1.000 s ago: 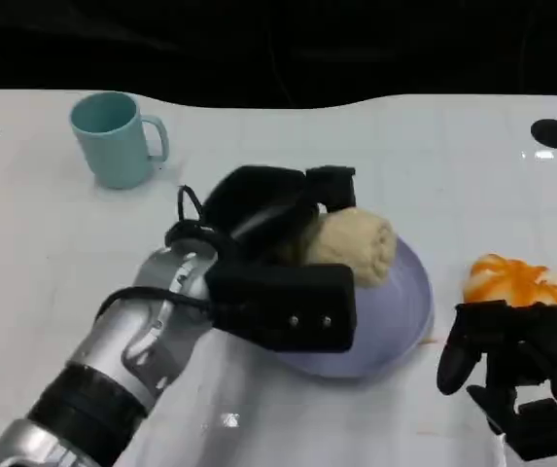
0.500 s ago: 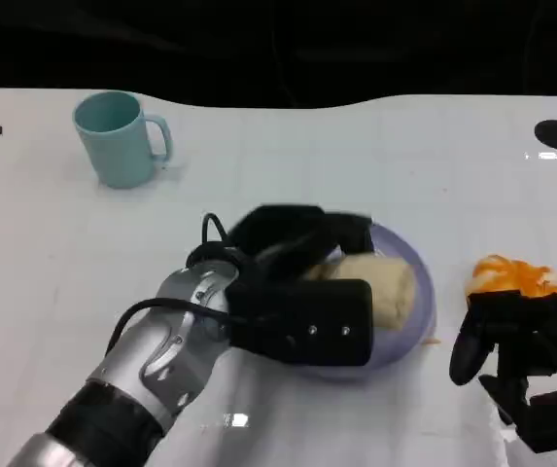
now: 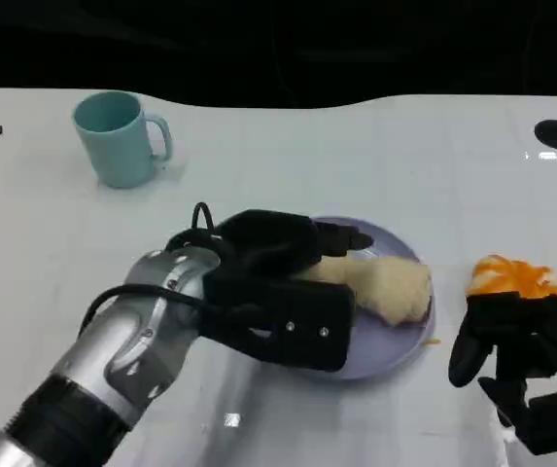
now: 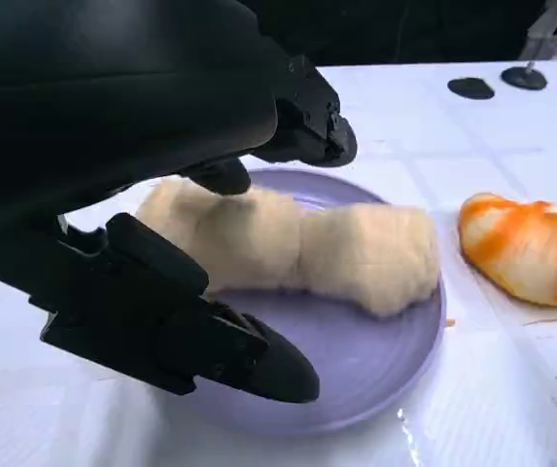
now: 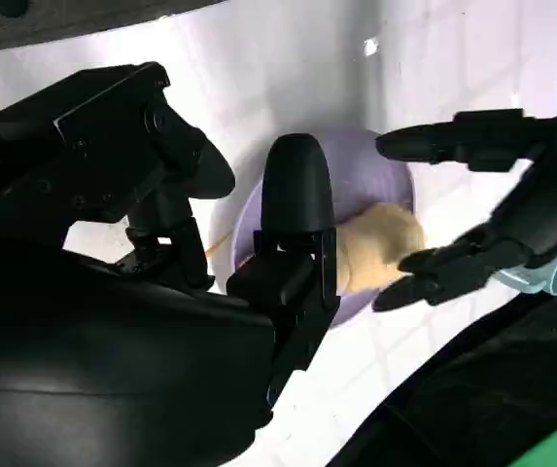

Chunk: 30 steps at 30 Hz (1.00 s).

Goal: Grasp the towel on the left side of the plate with the left hand and place it into the plate.

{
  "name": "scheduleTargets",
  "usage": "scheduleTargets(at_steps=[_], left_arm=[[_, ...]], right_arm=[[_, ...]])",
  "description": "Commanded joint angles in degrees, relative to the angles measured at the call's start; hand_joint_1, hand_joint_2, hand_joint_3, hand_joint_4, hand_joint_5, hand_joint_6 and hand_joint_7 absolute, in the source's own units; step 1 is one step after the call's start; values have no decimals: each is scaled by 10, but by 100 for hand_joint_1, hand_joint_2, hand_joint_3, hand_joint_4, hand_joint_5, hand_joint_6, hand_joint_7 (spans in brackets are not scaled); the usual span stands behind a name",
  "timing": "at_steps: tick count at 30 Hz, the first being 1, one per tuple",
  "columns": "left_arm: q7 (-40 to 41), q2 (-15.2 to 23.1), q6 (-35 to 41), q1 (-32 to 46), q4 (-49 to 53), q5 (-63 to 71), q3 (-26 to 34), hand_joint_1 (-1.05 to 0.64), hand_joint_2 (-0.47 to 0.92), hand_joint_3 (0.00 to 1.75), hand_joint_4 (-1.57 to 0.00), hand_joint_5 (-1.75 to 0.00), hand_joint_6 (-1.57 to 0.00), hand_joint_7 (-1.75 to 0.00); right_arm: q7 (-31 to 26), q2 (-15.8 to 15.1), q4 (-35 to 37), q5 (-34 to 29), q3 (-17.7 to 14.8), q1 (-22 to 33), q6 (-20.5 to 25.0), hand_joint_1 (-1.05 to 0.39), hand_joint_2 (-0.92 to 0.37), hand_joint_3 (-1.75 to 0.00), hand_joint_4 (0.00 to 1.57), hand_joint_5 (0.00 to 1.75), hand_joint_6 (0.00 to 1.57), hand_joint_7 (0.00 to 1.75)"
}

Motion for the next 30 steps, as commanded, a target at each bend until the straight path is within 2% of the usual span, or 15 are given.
scheduleTargets(at_steps=[1, 4, 6, 7, 9, 12, 16, 17, 18, 19, 24, 27, 30], left_arm=[[-40, 24, 23, 18, -65, -51, 45, -72, 92, 6, -5, -58, -25, -2], [-43, 36, 39, 58, -118, -84, 76, -59, 92, 10, -10, -64, -33, -6], [-43, 38, 49, 78, -141, -104, 90, -48, 92, 16, -21, -69, -41, -9], [-47, 32, 69, 95, -160, -132, 107, -47, 92, 17, -22, -70, -43, -10], [-50, 22, 101, 127, -198, -184, 140, -36, 92, 23, -40, -80, -55, -15], [-35, 2, 160, 173, -257, -244, 182, -30, 92, 26, -55, -93, -68, -20], [-21, -26, 247, 226, -324, -320, 230, -22, 92, 30, -55, -119, -79, -29], [-19, -30, 261, 236, -336, -339, 240, -21, 91, 32, -55, -123, -81, -36], [-17, -32, 275, 243, -345, -354, 248, -20, 86, 43, -55, -128, -76, -54], [-13, -37, 292, 252, -356, -373, 259, -19, 82, 51, -55, -130, -72, -65], [15, -43, 404, 301, -436, -451, 308, -17, 49, 114, -67, -150, -75, -104], [17, -35, 445, 328, -473, -497, 337, -14, 48, 126, -70, -158, -75, -122], [22, -32, 472, 351, -499, -539, 365, -14, 50, 125, -70, -161, -73, -133]], right_arm=[[3, -3, 1, 7, -3, -2, -6, 5, -56, -110, 70, 175, 67, 148], [0, -1, -4, 6, 2, -5, 9, 4, -57, -109, 70, 175, 67, 147], [-1, -1, -7, 5, 4, -7, 15, 4, -58, -108, 70, 175, 67, 147], [-2, -1, -8, 5, 6, -7, 16, 5, -58, -108, 70, 175, 67, 147], [-2, 0, -9, 5, 8, -7, 14, 6, -58, -108, 70, 175, 68, 147], [-1, 2, -7, 9, 10, -7, 12, 5, -57, -108, 70, 175, 68, 148], [-3, 1, -11, 7, 14, -10, 18, 5, -57, -109, 70, 175, 68, 149], [-3, 1, -11, 6, 15, -11, 20, 5, -57, -109, 70, 175, 68, 149], [-3, 1, -11, 6, 16, -12, 20, 5, -57, -109, 70, 175, 68, 149], [-3, 1, -11, 6, 16, -12, 21, 5, -56, -109, 70, 175, 68, 149], [-3, 2, -4, 8, 17, -13, 12, 4, -56, -109, 70, 175, 67, 149], [-5, 3, -1, 7, 20, -13, 10, 4, -56, -110, 70, 174, 68, 148], [-5, 1, -2, 4, 23, -15, 11, 4, -56, -110, 70, 174, 68, 148]])
